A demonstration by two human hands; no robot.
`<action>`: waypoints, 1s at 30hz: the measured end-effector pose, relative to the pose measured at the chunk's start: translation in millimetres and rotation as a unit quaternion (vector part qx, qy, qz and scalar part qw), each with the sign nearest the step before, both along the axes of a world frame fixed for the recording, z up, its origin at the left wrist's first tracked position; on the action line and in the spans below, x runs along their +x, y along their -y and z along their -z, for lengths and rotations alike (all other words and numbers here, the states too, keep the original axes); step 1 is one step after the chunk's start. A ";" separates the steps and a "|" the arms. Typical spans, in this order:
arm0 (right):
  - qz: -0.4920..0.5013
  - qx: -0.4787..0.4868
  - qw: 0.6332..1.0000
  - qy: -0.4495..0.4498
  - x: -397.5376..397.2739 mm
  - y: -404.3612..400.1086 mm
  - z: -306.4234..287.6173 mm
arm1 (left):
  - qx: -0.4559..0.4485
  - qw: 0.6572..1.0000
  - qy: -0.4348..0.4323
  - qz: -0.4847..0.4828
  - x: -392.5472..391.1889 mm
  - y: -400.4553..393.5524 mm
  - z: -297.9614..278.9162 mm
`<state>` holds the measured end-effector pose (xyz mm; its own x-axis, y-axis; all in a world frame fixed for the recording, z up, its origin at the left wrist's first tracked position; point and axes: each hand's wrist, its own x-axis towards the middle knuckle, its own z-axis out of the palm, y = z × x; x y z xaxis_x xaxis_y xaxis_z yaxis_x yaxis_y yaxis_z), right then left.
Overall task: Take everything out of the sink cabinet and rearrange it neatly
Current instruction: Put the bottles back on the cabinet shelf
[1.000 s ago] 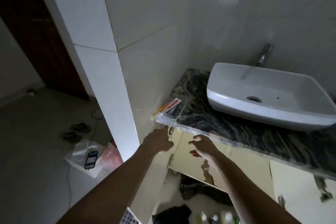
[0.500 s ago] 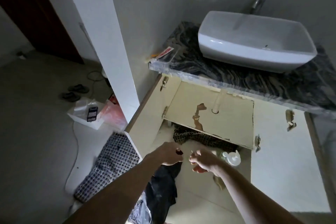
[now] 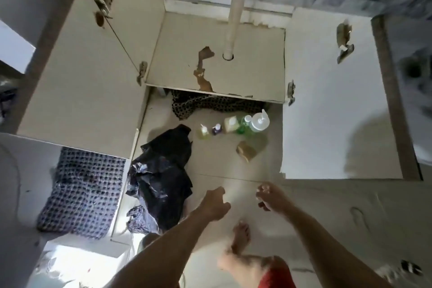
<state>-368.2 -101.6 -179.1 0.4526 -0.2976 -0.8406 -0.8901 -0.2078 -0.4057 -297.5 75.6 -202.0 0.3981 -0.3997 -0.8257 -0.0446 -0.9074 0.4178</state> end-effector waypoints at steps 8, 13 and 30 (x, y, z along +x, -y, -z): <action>0.095 -0.080 0.992 0.021 31.6 43.5 128.2 | -0.045 0.998 -0.017 -0.035 31.4 28.6 118.0; 0.103 -0.207 0.964 0.128 80.6 81.7 258.6 | -0.113 0.989 0.069 -0.071 74.7 90.8 241.6; -0.053 -0.296 0.901 0.313 192.1 223.4 392.1 | -0.281 0.951 0.065 -0.111 125.6 256.9 387.6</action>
